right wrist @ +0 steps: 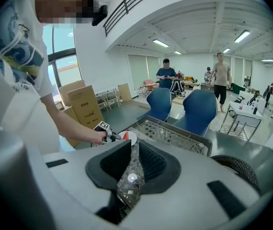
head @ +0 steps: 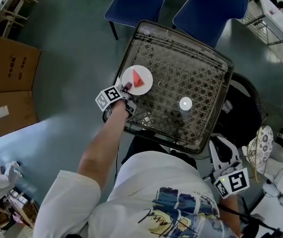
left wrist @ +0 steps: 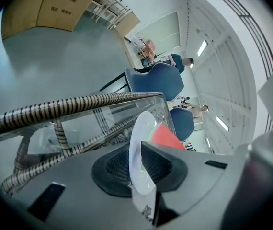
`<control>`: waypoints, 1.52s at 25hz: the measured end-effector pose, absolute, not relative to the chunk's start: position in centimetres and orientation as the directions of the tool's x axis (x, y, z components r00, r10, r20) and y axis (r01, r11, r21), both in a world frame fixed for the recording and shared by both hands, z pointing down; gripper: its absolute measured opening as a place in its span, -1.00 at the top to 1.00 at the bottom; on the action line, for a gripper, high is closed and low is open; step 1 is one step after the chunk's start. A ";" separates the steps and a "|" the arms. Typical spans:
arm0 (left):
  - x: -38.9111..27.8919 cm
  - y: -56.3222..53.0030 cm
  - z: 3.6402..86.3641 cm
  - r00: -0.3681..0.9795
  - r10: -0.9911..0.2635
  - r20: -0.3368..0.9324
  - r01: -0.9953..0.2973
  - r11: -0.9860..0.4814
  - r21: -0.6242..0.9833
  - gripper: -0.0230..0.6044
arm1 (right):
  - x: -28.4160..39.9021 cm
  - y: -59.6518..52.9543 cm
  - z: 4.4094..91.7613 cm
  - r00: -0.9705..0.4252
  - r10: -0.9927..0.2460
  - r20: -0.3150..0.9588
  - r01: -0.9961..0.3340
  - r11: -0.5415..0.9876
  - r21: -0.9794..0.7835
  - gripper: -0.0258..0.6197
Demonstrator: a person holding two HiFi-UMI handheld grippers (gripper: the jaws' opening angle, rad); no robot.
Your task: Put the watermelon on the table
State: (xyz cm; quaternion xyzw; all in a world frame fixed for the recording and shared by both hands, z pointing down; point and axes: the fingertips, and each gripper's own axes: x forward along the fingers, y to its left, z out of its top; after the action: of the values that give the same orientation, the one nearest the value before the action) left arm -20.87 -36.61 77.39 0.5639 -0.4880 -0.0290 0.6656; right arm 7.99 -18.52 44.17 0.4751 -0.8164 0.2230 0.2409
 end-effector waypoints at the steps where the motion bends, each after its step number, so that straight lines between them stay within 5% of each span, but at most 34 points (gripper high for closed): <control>1: -20.9 -36.6 77.4 0.517 -0.580 0.630 -0.528 0.363 0.768 0.81 | 8.0 -18.5 44.1 -0.431 -0.670 0.604 -0.884 0.448 -0.134 0.78; 27: -21.4 -35.3 77.2 0.212 -0.405 0.889 -0.914 0.239 0.327 0.44 | 9.7 -15.5 43.7 -0.427 -0.688 0.587 -0.892 0.429 -0.146 0.78; 38: -21.6 -34.2 73.9 0.227 -0.499 0.836 -0.903 0.213 0.373 0.44 | 10.6 -14.3 43.8 -0.463 -0.681 0.566 -0.869 0.475 -0.140 0.78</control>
State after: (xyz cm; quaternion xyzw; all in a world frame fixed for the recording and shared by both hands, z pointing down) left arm -21.64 -34.15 73.89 0.5951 -0.5890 0.1985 0.5095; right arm 10.59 -14.26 43.85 0.4675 -0.8292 0.2101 0.2231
